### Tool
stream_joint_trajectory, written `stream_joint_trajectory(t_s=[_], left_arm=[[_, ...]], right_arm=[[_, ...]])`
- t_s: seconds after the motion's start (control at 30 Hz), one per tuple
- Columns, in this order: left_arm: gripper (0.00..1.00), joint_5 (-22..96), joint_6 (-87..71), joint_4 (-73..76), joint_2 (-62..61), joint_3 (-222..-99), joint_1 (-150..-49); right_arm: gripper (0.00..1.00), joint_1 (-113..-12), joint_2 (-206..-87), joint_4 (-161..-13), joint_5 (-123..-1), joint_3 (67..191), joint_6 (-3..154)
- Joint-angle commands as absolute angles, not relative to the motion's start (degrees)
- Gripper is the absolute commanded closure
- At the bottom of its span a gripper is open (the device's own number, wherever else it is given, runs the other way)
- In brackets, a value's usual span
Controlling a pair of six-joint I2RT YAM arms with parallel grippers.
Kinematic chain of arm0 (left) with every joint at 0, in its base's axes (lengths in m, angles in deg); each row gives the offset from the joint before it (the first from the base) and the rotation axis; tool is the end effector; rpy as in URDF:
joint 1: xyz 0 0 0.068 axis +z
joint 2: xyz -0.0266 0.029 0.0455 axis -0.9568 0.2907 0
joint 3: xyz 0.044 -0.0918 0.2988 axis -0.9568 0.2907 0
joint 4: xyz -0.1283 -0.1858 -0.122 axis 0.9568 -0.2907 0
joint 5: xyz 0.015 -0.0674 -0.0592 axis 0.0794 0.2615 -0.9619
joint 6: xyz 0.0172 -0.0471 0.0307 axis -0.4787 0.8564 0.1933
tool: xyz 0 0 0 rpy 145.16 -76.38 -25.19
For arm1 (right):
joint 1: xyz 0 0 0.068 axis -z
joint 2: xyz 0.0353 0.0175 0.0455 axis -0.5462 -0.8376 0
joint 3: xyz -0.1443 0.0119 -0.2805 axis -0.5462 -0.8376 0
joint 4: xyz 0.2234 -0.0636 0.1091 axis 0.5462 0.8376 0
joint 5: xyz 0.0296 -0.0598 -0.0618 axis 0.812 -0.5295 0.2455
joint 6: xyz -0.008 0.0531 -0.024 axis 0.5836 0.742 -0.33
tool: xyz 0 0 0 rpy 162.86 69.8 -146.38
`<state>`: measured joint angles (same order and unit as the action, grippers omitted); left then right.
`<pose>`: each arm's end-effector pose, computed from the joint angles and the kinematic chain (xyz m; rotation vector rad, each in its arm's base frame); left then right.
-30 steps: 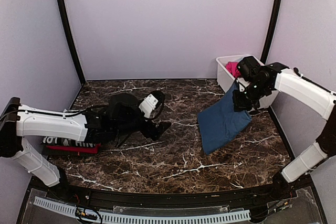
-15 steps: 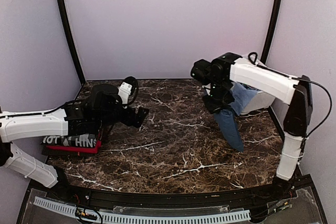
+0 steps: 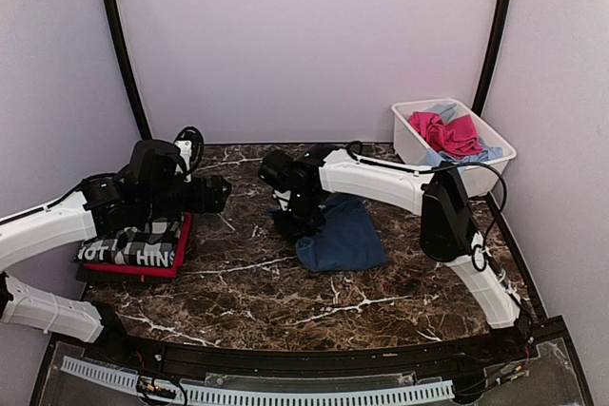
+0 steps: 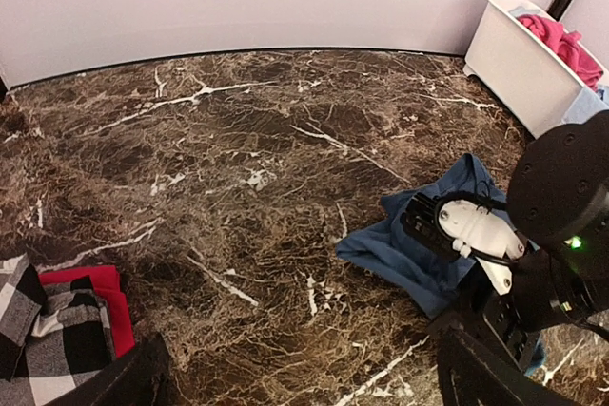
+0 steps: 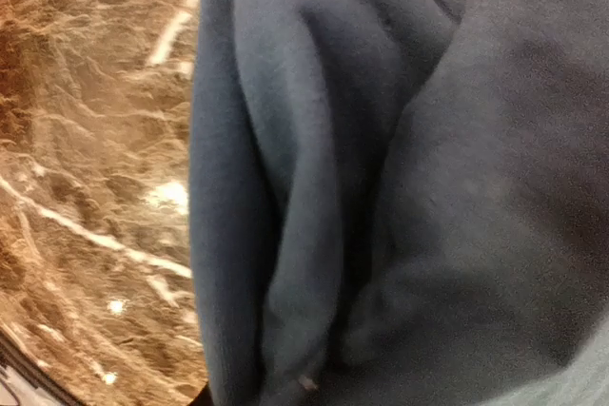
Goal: Fold and stack the mixed laundry pile
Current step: Turn over the square-folded T-shirt at the center of the board.
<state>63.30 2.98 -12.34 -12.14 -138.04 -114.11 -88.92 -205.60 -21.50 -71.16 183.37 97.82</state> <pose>0.1851 -0.1434 0.3380 0.1299 2.0213 -0.3797 0.2985 0.4379 0.2150 -0.6782 2.8688 0.2149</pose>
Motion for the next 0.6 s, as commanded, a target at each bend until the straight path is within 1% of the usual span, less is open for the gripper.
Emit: stream_joint_trajectory(t_s=[0.0, 0.03, 0.13, 0.17, 0.2, 0.27, 0.33, 0.4, 0.43, 0.47, 0.57], left_arm=[[0.04, 57.6, 9.3, -16.4, -14.2, -139.4, -110.3], [0.04, 55.3, 9.6, -16.4, -13.8, -139.7, -109.8], [0.04, 53.4, 11.4, -18.1, -12.3, -141.0, -108.6], [0.04, 52.7, 11.8, -18.2, -11.7, -141.4, -108.5], [0.04, 52.4, 12.6, -18.2, -11.2, -141.5, -108.4], [0.04, 50.0, 13.2, -17.4, -10.7, -141.6, -108.4], [0.06, 47.6, 13.5, -16.5, -9.5, -141.7, -108.4], [0.13, 43.1, 13.8, -15.5, -7.3, -141.8, -108.6], [0.18, 41.8, 13.9, -14.6, -6.3, -141.7, -108.8], [0.2, 39.1, 14.1, -14.0, -4.2, -141.6, -109.0], [0.32, 34.9, 13.8, -12.0, 0.4, -141.7, -110.1]], right_arm=[[0.56, -89.4, -200.1, -33.1, -59.7, 182.5, 98.7], [0.42, -89.4, -197.2, -35.1, -59.6, 180.6, 98.1], [0.23, -88.2, -190.2, -38.8, -58.3, 175.7, 95.6], [0.18, -87.6, -187.8, -40.3, -57.0, 173.8, 94.9], [0.16, -86.9, -185.6, -41.9, -54.9, 171.6, 94.1], [0.15, -85.1, -180.6, -44.7, -52.7, 167.1, 93.1], [0.16, -82.4, -175.6, -48.2, -50.4, 160.8, 92.7], [0.19, -78.6, -171.5, -50.7, -49.8, 153.2, 92.7], [0.21, -76.6, -170.1, -51.3, -49.5, 149.8, 92.2], [0.22, -74.8, -168.9, -52.0, -49.6, 146.5, 91.4], [0.26, -71.6, -166.8, -53.3, -52.1, 138.7, 88.7]])
